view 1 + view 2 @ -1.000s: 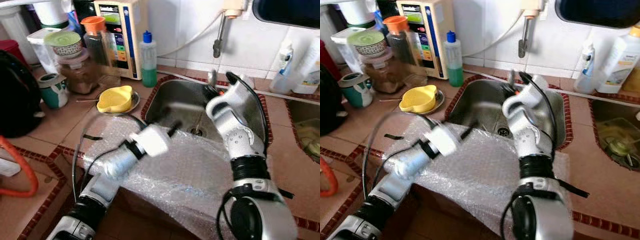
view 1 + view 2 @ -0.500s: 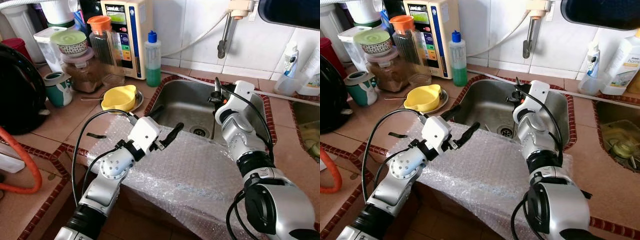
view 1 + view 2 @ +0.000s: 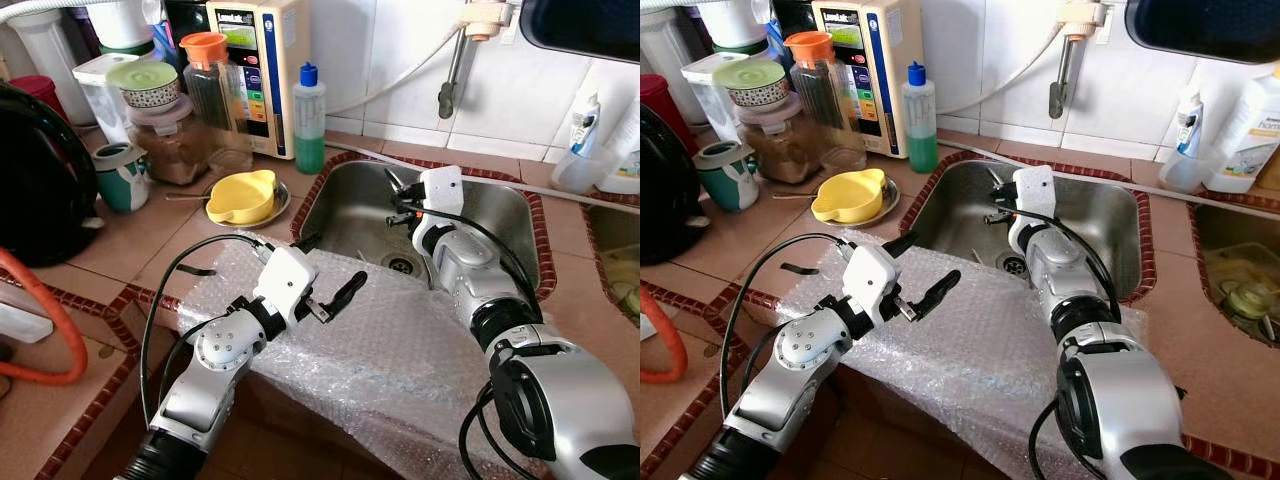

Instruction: Kitchen organization

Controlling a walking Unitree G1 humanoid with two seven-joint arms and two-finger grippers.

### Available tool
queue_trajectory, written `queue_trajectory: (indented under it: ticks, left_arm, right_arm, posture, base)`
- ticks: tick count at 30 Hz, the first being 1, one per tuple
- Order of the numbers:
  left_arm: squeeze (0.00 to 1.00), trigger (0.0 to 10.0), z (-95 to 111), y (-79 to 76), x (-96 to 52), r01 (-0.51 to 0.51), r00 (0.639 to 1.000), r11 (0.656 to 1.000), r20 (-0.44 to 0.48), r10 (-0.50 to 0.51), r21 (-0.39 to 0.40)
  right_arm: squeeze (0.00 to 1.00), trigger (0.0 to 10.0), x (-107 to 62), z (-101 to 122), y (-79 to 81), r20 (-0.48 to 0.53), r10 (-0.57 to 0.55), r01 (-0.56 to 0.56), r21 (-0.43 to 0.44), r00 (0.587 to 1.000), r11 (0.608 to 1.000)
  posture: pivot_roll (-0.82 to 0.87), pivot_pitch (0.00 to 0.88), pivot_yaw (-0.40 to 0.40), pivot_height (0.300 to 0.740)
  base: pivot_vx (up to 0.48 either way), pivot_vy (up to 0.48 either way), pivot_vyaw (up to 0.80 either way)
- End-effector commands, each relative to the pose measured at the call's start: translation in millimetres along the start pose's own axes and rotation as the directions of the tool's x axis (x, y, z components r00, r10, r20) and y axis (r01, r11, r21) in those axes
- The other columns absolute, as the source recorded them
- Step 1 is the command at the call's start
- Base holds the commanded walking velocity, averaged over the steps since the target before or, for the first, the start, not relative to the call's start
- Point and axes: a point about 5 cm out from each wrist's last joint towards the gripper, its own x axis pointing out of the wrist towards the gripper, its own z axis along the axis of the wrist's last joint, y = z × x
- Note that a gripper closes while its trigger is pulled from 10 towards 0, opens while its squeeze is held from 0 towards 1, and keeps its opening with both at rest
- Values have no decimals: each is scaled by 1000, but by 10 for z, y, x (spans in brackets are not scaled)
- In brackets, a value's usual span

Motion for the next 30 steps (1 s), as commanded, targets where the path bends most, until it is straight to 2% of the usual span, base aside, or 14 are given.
queue_trajectory:
  ticks: [1, 2, 3, 4, 6, 9, 10, 13, 14, 17, 25, 29, 30]
  left_arm:
    - [1000, 10000, 8, 7, -21, 1, 1000, 1000, -16, -1, 19]
    - [1000, 10000, 0, 3, -30, 2, 1000, 1000, -22, -2, 17]
    - [1000, 10000, -9, -6, -42, 5, 999, 1000, -32, -5, 13]
    - [1000, 10000, -20, -19, -49, 12, 999, 1000, -42, -12, 8]
    - [1000, 10000, -25, -24, -51, 16, 999, 1000, -47, -15, 5]
    - [1000, 10000, -67, -83, -69, 66, 994, 998, -84, -68, -26]
    - [1000, 10000, -83, -113, -77, 91, 991, 995, -99, -94, -35]
    - [1000, 10000, -87, -131, -84, 99, 989, 994, -103, -102, -35]
    - [1000, 10000, -88, -131, -84, 98, 989, 995, -106, -101, -34]
    - [1000, 10000, -83, -128, -79, 98, 989, 995, -108, -101, -31]
    - [1000, 10000, -70, -102, -58, 88, 989, 996, -113, -90, -21]
    - [1000, 10000, -61, -16, -45, 25, 994, 1000, -111, -23, 13]
    - [1000, 10000, -47, 69, -35, -40, 993, 997, -107, 46, 61]
  right_arm:
    - [0, 10000, -89, -265, -75, -118, -17, 13, -36, 993, 999]
    - [47, 10000, -102, -295, -88, -133, -15, 9, -47, 991, 999]
    - [192, 10000, -121, -338, -107, -157, -16, 6, -65, 987, 998]
    - [698, 10000, -136, -371, -119, -174, -18, 5, -78, 985, 997]
    - [698, 10000, -142, -383, -123, -179, -18, 3, -82, 984, 997]
    - [761, 10000, -177, -463, -131, -212, -14, -11, -114, 977, 993]
    - [1000, 10000, -188, -488, -132, -223, -11, -19, -136, 975, 991]
    - [1000, 10000, -208, -526, -142, -241, -8, -28, -148, 971, 989]
    - [1000, 10000, -216, -536, -155, -247, -17, -34, -199, 969, 979]
    - [1000, 10000, -229, -550, -177, -254, -25, -30, -213, 967, 977]
    - [1000, 10000, -233, -517, -214, -224, -29, -12, -180, 974, 984]
    - [1000, 10000, -203, -425, -216, -169, -18, -4, -134, 986, 991]
    - [1000, 10000, -185, -368, -211, -135, -8, -5, -93, 991, 996]
  posture:
    - [171, 0, 29, 740]
    - [172, 0, 28, 740]
    - [174, 0, 26, 740]
    - [174, 0, 26, 740]
    - [174, 0, 26, 740]
    - [177, 0, 25, 740]
    - [178, 0, 27, 740]
    - [177, 0, 28, 740]
    - [176, 0, 31, 740]
    - [172, 0, 34, 740]
    - [168, 0, 34, 740]
    - [166, 0, 34, 740]
    - [162, 0, 32, 740]
  base:
    - [0, 0, 0]
    - [0, 0, 0]
    - [0, 0, 0]
    - [0, 0, 0]
    - [0, 0, 0]
    - [0, 0, 0]
    - [0, 0, 0]
    - [0, 0, 0]
    - [0, 0, 0]
    - [0, 0, 0]
    - [0, 0, 0]
    - [0, 0, 0]
    - [0, 0, 0]
